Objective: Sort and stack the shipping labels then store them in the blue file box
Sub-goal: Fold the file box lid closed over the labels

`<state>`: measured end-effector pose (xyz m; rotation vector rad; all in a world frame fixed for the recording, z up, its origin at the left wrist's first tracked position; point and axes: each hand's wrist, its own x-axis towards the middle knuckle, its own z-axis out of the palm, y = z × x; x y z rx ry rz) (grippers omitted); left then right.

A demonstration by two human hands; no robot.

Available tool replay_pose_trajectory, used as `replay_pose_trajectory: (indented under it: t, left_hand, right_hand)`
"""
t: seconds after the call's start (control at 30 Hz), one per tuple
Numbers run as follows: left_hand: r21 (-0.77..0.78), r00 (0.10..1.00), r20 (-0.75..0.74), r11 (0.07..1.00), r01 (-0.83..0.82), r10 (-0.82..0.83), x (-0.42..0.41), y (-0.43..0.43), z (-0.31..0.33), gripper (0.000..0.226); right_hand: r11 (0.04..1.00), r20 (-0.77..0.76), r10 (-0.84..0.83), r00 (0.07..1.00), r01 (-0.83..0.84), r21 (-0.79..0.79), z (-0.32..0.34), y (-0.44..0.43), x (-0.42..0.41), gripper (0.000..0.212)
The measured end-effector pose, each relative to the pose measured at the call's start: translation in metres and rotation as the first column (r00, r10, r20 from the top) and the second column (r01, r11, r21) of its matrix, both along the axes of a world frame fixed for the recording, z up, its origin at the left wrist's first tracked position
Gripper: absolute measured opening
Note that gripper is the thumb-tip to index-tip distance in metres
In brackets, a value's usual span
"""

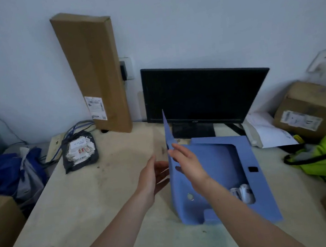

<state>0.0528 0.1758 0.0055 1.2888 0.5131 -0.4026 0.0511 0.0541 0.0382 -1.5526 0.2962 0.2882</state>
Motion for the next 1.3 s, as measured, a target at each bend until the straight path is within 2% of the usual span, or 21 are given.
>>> replay_pose_trajectory:
  t: [0.13,0.23,0.33,0.57,0.83,0.93,1.13,1.3]
  left_hand:
    - [0.010,0.997,0.056,0.999,0.049,-0.050,-0.009,-0.068,0.009,0.048]
    - [0.065,0.993,0.082,0.995,0.074,-0.079,-0.012,-0.114,0.005,0.048]
    - [0.113,0.980,0.114,0.982,0.151,-0.164,-0.016,-0.158,-0.005,0.044]
    - [0.225,0.955,0.118,0.944,0.242,-0.273,-0.014,-0.220,-0.042,0.036]
    - [0.211,0.967,0.051,0.949,0.234,-0.249,0.003,-0.246,-0.061,0.035]
    - [0.207,0.966,0.021,0.947,0.246,-0.256,0.008,-0.251,-0.066,0.032]
    - [0.208,0.960,-0.033,0.938,0.277,-0.277,0.015,-0.257,-0.075,0.031]
    - [0.205,0.952,-0.063,0.930,0.305,-0.299,0.017,-0.258,-0.081,0.032]
  right_hand:
    - [0.998,0.033,-0.070,0.997,0.070,0.004,0.014,-0.071,-0.013,0.032]
    - [0.991,0.072,-0.114,0.991,0.118,-0.059,0.013,-0.125,-0.021,0.015]
    - [0.960,0.053,-0.241,0.969,0.246,-0.134,-0.004,-0.173,-0.025,0.008]
    - [0.903,-0.079,-0.376,0.923,0.346,-0.256,-0.066,-0.242,-0.012,0.011]
    - [0.859,-0.084,-0.390,0.917,0.329,-0.393,-0.121,-0.276,0.004,0.010]
    - [0.859,-0.076,-0.397,0.915,0.342,-0.382,-0.126,-0.280,0.008,0.012]
    - [0.806,-0.046,-0.391,0.919,0.317,-0.500,-0.135,-0.286,0.012,0.023]
    - [0.770,-0.054,-0.436,0.899,0.341,-0.539,-0.144,-0.287,0.015,0.018]
